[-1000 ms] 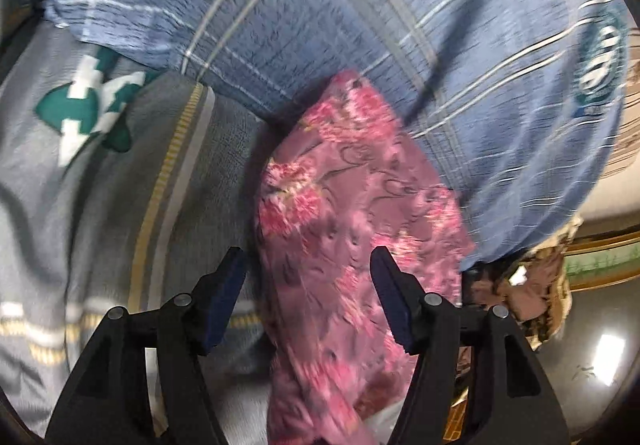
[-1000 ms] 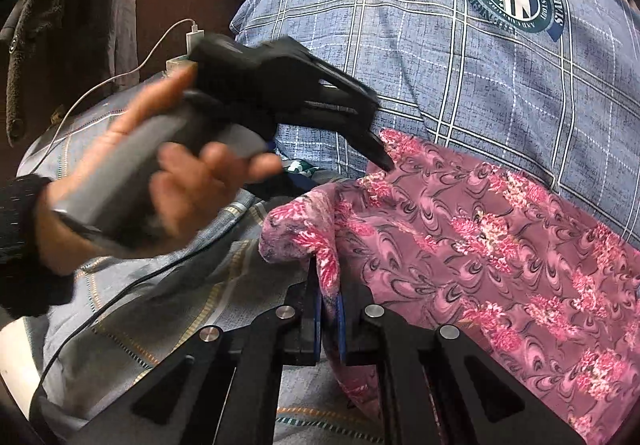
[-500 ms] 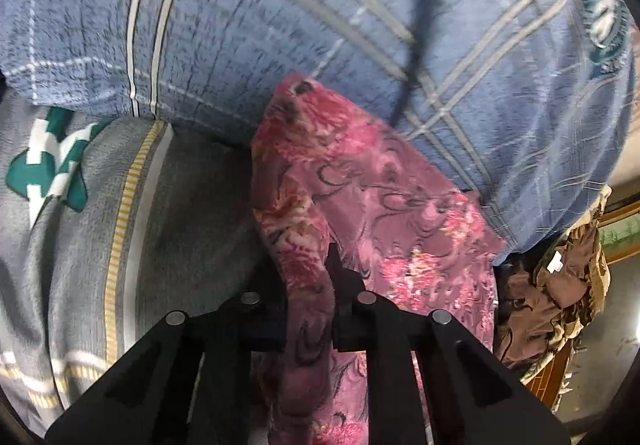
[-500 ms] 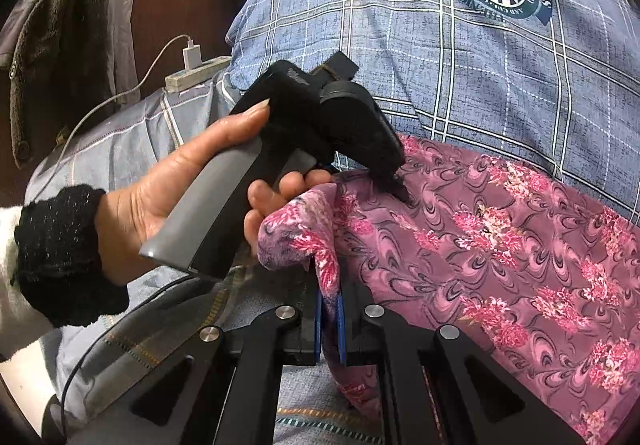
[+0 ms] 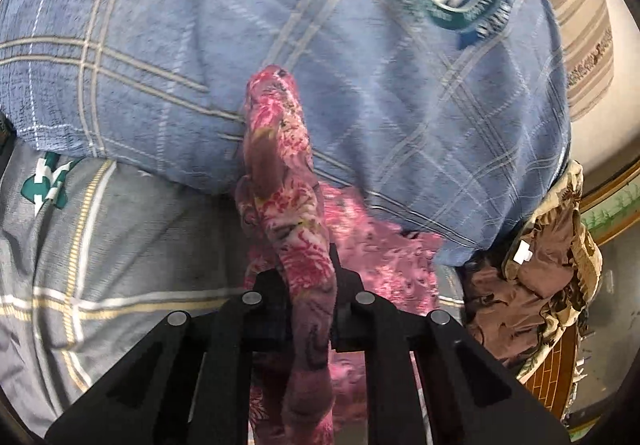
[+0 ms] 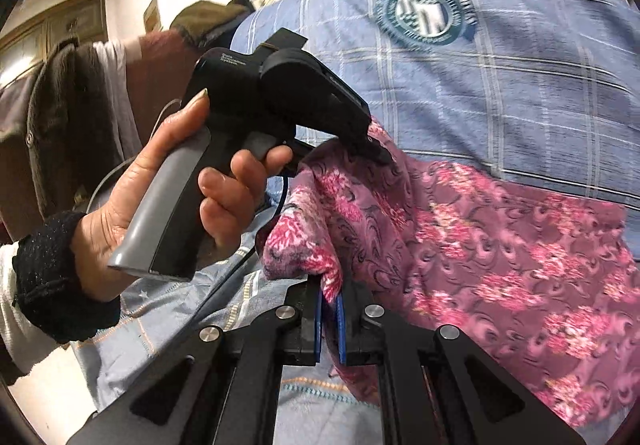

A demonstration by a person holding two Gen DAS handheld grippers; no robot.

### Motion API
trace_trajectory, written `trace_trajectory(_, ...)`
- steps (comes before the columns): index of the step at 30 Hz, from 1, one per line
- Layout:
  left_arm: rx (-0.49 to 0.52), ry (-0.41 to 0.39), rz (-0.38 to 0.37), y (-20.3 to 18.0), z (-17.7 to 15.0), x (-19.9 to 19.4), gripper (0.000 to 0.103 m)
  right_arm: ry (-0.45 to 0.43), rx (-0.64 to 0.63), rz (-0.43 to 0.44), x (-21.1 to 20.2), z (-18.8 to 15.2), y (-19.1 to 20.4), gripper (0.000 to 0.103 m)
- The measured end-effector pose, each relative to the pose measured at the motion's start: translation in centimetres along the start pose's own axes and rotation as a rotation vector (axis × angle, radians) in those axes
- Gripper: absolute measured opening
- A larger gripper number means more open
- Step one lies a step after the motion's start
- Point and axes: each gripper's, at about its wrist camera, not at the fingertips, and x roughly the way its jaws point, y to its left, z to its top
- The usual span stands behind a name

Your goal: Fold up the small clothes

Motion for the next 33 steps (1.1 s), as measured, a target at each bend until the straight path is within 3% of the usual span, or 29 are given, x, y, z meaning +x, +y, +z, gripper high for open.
trace_trajectory(7,0.08,0.0,0.02,-6.6,-1.3,1.0,0.011,-0.061,0.111,-0.008,-4.8,-0.6,-4.1,0.005)
trace_trajectory(17,0.192,0.104,0.036,-16.8,-4.9,10.1,0.011,-0.107,0.284,-0.049,-10.0,-3.0,-12.2,0.005)
trace_trajectory(23,0.222,0.213,0.096,-19.5,-8.1,17.7,0.011,-0.085,0.431,-0.076,-11.4,-6.0,-17.7,0.005)
trace_trajectory(29,0.25,0.234,0.14,-19.7,-9.5,20.0,0.016,-0.011,0.583,-0.073,-10.7,-9.3,-21.9,0.006)
trace_trajectory(33,0.27,0.291,0.098,-20.0,-9.4,18.2,0.03,0.016,0.601,-0.079,-10.9,-9.8,-22.6,0.026)
